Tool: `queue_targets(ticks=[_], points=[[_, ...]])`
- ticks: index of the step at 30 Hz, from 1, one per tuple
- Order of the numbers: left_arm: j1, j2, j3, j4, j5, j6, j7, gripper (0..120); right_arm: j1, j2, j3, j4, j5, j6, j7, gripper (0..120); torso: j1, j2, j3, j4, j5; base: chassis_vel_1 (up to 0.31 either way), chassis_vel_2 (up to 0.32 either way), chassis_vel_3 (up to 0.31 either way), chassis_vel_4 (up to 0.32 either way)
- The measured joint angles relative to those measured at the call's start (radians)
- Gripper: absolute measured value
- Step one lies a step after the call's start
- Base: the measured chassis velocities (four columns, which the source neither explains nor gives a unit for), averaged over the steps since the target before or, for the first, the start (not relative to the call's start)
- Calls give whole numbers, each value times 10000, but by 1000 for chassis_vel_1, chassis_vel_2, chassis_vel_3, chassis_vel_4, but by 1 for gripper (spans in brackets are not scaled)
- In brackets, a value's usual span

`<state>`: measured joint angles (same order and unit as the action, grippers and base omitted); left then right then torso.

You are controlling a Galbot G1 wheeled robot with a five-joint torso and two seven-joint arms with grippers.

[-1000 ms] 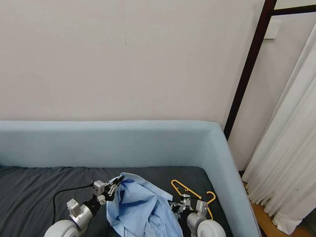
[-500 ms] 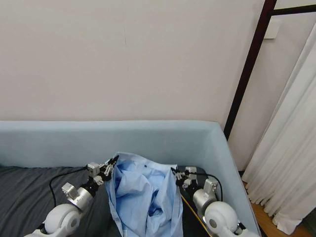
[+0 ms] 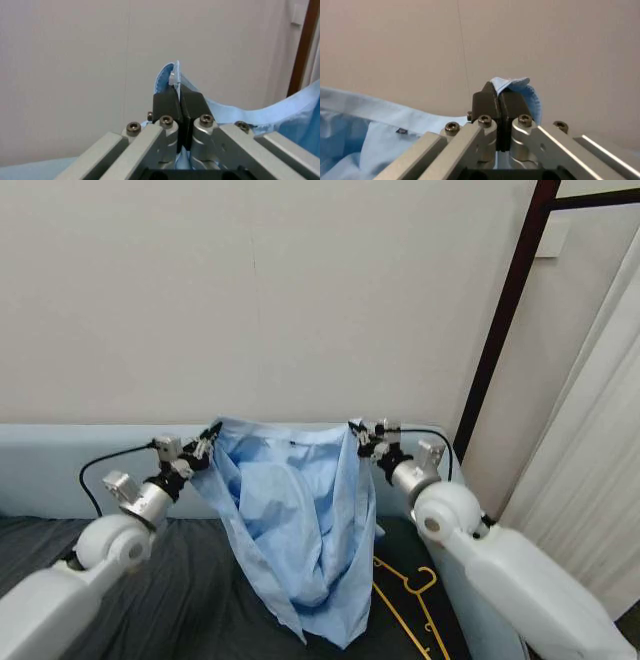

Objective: Pick up the clothes from the sofa and hang them on the clothes hanger.

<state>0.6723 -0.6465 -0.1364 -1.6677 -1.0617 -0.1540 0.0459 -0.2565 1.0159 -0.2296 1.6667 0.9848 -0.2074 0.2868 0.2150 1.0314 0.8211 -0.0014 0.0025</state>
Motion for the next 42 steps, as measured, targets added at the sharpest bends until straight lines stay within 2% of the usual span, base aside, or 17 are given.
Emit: queue_targets(ticks=[3, 6, 12, 16, 17, 19, 21, 22, 23, 26, 27, 30, 32, 33, 35, 38, 42], points=[[-511, 37, 316, 159, -91, 109, -164, 0, 768, 191, -236, -604, 48, 134, -58, 0, 0, 1, -1, 9, 2, 0, 0, 0, 0], [-1030, 10, 710, 299, -112, 190, -299, 0, 1371, 266, -367, -1002, 231, 191, -71, 0, 1, 0, 0, 0, 1, 0, 0, 0, 0], [-558, 76, 488, -194, -97, 194, -440, 0, 1280, 15, -409, -401, 457, 180, 143, 0, 0, 0, -1, -4, 2, 0, 0, 0, 0], [621, 371, -106, -1170, 74, 72, -747, 0, 562, -473, -223, 883, 828, 7, 533, 0, -3, 2, -3, 5, 3, 0, 0, 0, 0], [621, 371, -106, -1170, 74, 72, -747, 0, 562, -473, -223, 883, 828, 7, 533, 0, -3, 2, -3, 5, 3, 0, 0, 0, 0], [1067, 511, -297, -1781, 169, 7, -982, 0, 75, -879, 46, 1831, 1100, -115, 772, 0, -3, 1, -3, 12, 3, 0, 0, 0, 0], [1352, 638, -484, -2438, 173, 25, -1235, 0, -487, -1397, 441, 2758, 1384, -256, 1032, 0, -4, 2, -4, -4, 2, 0, 0, 0, 0], [1352, 638, -484, -2438, 173, 25, -1235, 0, -487, -1397, 441, 2758, 1384, -256, 1032, 0, -4, 2, -4, -4, 2, 0, 0, 0, 0], [1585, 747, -706, -2829, 168, 76, -1385, 0, -805, -1678, 670, 3206, 1522, -300, 1114, 0, -4, 2, -4, -6, 7, 0, 0, 0, 0], [2669, 1151, -1915, -3901, -36, 302, -1800, 0, -1699, -2472, 1526, 4310, 2043, -419, 1260, 0, -5, 2, -4, -3, 7, 0, 0, 0, 0], [2669, 1151, -1915, -3901, -36, 302, -1800, 0, -1699, -2472, 1526, 4310, 2043, -419, 1260, 0, -5, 2, -4, -3, 7, 0, 0, 0, 0], [3796, 1479, -3179, -4826, -432, 548, -2080, 0, -2652, -3138, 2695, 5296, 2676, -570, 1271, 0, -4, 2, -4, 3, 6, 0, 0, 0, 0], [4005, 1519, -3405, -4992, -509, 601, -2097, 0, -2832, -3239, 2931, 5455, 2791, -613, 1267, 0, -5, 3, -6, 3, 6, 0, 0, 0, 0], [4618, 1608, -4079, -5458, -687, 773, -2207, 0, -3422, -3525, 3680, 6045, 3159, -688, 1255, 0, -5, 4, -6, 0, 4, 0, 0, 0, 0], [5082, 1626, -4630, -5890, -845, 998, -2361, 0, -4083, -3710, 4425, 6614, 3426, -772, 1240, 0, -6, 4, -6, 0, 5, 0, 0, 0, 0], [5083, 1551, -4528, -5898, -770, 1090, -2426, 0, -4570, -3790, 4706, 6824, 3364, -678, 1167, 0, -7, 6, -7, -1, 5, 0, 0, 0, 0], [4804, 1193, -3893, -5157, -293, 1061, -2415, 0, -5104, -3698, 4165, 6284, 2096, -6, 745, 0, -6, 3, -3, -1, 4, 0, 0, 0, 0]])
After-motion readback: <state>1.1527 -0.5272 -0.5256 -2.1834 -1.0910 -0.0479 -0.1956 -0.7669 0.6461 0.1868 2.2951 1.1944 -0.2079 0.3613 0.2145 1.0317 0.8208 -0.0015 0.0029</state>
